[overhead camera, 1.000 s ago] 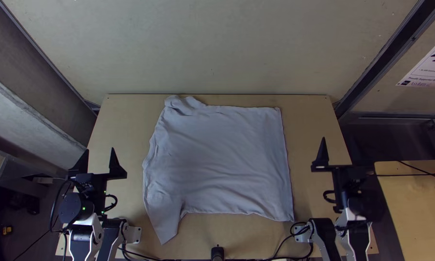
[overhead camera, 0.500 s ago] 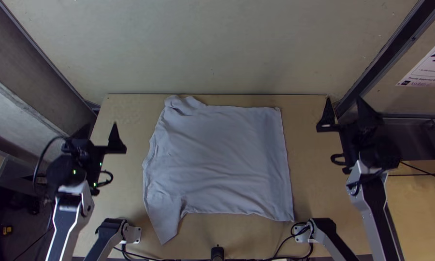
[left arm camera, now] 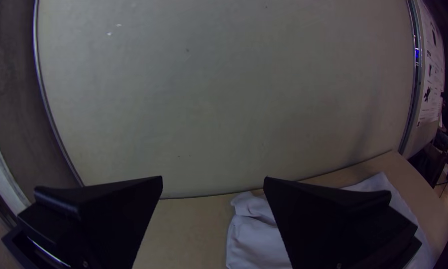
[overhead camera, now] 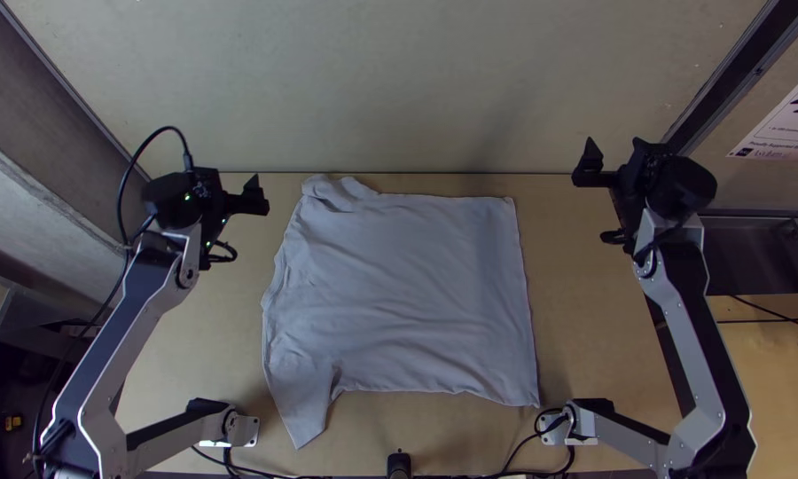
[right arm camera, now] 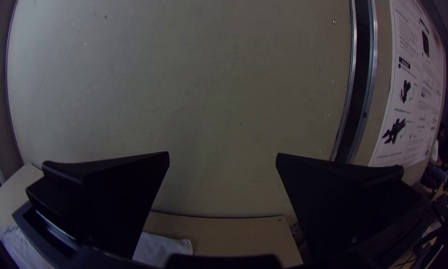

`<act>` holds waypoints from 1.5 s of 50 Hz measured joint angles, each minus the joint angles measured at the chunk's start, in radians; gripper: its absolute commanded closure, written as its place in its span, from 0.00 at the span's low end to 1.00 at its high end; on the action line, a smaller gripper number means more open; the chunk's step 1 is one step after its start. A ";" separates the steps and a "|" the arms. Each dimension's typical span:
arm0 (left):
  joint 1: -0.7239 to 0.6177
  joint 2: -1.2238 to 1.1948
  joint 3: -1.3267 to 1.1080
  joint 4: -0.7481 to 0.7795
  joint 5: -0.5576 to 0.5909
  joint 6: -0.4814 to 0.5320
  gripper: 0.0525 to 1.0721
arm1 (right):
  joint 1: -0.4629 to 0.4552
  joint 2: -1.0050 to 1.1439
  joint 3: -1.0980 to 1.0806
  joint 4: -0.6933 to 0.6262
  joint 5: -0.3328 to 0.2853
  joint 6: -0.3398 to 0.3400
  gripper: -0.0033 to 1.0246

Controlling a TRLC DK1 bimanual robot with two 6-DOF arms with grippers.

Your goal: Fold the t-shirt

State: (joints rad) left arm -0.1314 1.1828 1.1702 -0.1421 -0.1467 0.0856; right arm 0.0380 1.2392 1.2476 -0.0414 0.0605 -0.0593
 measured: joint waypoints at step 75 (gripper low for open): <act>0.046 1.136 1.040 -0.578 0.181 -0.221 0.18 | 0.000 0.527 0.468 -0.429 0.003 0.311 0.04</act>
State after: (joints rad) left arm -0.0853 2.3192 2.2101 -0.7200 0.0341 -0.1352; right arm 0.0380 1.7664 1.7157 -0.4702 0.0631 0.2520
